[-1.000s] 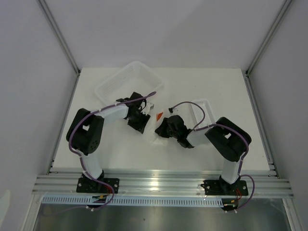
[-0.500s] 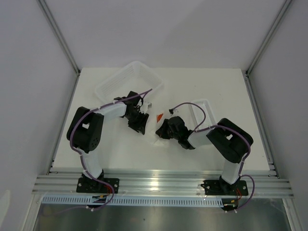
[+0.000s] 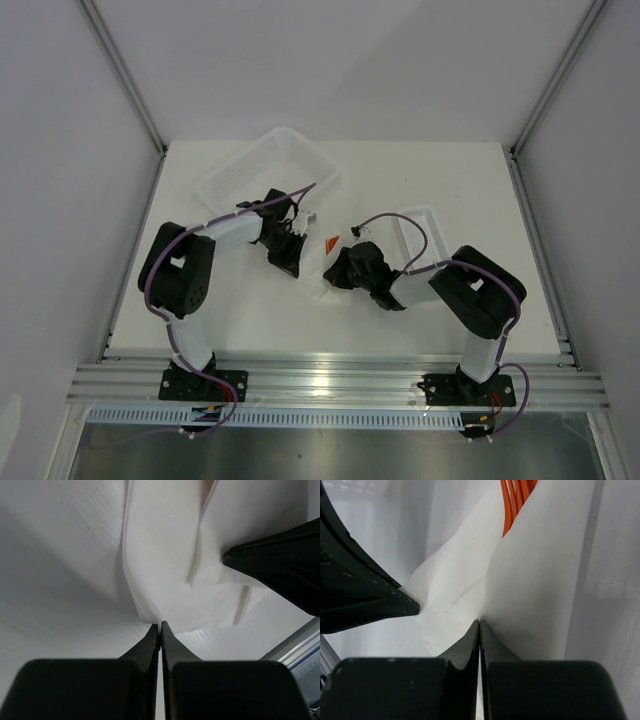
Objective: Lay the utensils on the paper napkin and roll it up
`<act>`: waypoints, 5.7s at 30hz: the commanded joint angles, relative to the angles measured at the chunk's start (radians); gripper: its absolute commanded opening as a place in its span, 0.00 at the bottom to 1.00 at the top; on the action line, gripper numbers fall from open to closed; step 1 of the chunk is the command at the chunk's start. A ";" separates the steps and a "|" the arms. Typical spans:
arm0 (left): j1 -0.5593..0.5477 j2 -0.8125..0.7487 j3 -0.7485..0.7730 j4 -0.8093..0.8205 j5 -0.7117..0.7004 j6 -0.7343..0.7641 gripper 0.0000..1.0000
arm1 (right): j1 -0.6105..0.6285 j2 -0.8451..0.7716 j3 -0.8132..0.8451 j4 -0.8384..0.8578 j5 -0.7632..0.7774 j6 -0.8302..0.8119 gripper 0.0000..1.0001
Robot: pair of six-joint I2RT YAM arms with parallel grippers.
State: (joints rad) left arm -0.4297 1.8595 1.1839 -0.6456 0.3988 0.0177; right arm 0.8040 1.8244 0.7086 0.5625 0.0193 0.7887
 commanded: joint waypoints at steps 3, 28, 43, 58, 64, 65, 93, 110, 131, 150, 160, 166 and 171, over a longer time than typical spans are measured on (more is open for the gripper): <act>-0.007 -0.085 0.031 0.006 0.075 0.010 0.01 | 0.012 -0.007 -0.018 -0.081 0.027 -0.022 0.00; -0.116 -0.089 0.161 0.032 0.222 0.005 0.01 | -0.025 -0.008 0.008 -0.084 -0.067 0.020 0.00; -0.147 0.009 0.220 0.035 0.164 0.002 0.01 | -0.042 -0.017 -0.004 -0.058 -0.102 0.044 0.00; -0.149 0.026 0.233 0.003 0.023 0.039 0.01 | -0.051 -0.119 0.031 -0.223 -0.036 0.007 0.00; -0.150 0.018 0.234 -0.002 0.011 0.051 0.01 | -0.057 -0.157 0.055 -0.288 -0.019 -0.031 0.00; -0.149 0.018 0.235 -0.003 0.009 0.051 0.01 | -0.058 -0.162 0.054 -0.289 -0.019 -0.032 0.00; -0.202 -0.002 0.293 0.040 0.185 0.093 0.01 | -0.143 -0.073 -0.015 -0.133 -0.122 -0.034 0.00; -0.213 0.125 0.330 0.133 0.296 -0.010 0.01 | -0.143 -0.088 -0.028 -0.136 -0.134 -0.005 0.00; -0.213 0.153 0.306 0.133 0.203 -0.021 0.01 | -0.097 -0.234 0.072 -0.515 0.034 -0.036 0.03; -0.213 0.144 0.315 0.132 0.215 0.001 0.01 | -0.181 -0.258 0.023 -0.498 0.065 -0.080 0.00; -0.221 0.170 0.335 0.143 0.282 -0.039 0.01 | -0.193 -0.137 -0.011 -0.300 -0.073 -0.039 0.00; -0.224 0.216 0.362 0.161 0.342 -0.085 0.01 | -0.195 -0.136 -0.032 -0.268 -0.096 -0.029 0.00; -0.224 0.271 0.361 0.172 0.357 -0.140 0.01 | -0.203 -0.135 -0.057 -0.228 -0.116 -0.005 0.00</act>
State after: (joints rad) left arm -0.6445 2.0979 1.5097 -0.5014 0.7094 -0.0681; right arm 0.6086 1.6760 0.6701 0.2958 -0.0792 0.7681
